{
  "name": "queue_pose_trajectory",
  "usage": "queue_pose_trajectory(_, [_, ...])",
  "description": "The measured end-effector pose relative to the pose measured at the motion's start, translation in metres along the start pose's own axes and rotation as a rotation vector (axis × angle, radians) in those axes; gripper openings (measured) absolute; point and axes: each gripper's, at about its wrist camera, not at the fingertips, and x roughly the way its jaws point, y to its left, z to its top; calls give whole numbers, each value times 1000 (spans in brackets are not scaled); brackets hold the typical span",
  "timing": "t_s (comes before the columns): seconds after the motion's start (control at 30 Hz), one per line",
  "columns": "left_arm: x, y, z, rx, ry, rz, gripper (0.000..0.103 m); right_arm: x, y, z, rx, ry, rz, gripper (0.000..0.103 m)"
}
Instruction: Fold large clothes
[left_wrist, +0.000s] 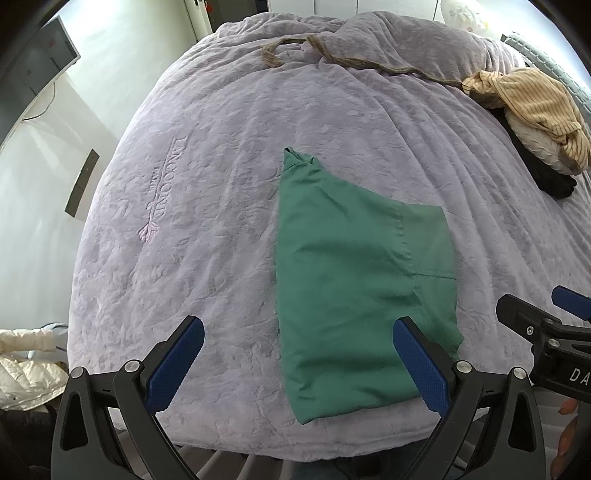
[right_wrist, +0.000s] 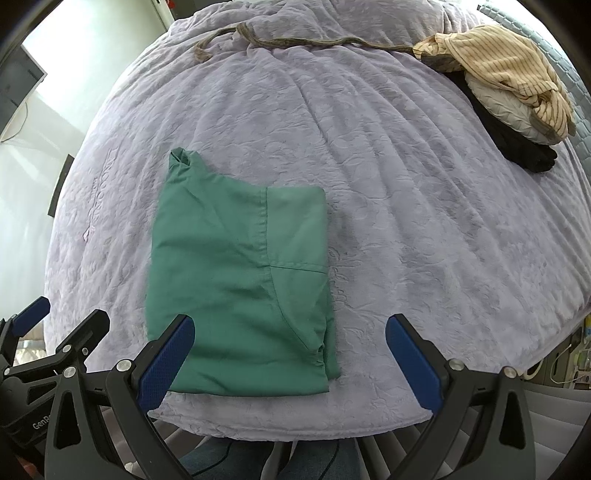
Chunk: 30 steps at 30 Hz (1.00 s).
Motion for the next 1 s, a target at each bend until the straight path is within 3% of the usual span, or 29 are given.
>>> queue_pose_trajectory(1.0, [3,3,0,5,-2,2,102,2,1,4,-12,3,1,103])
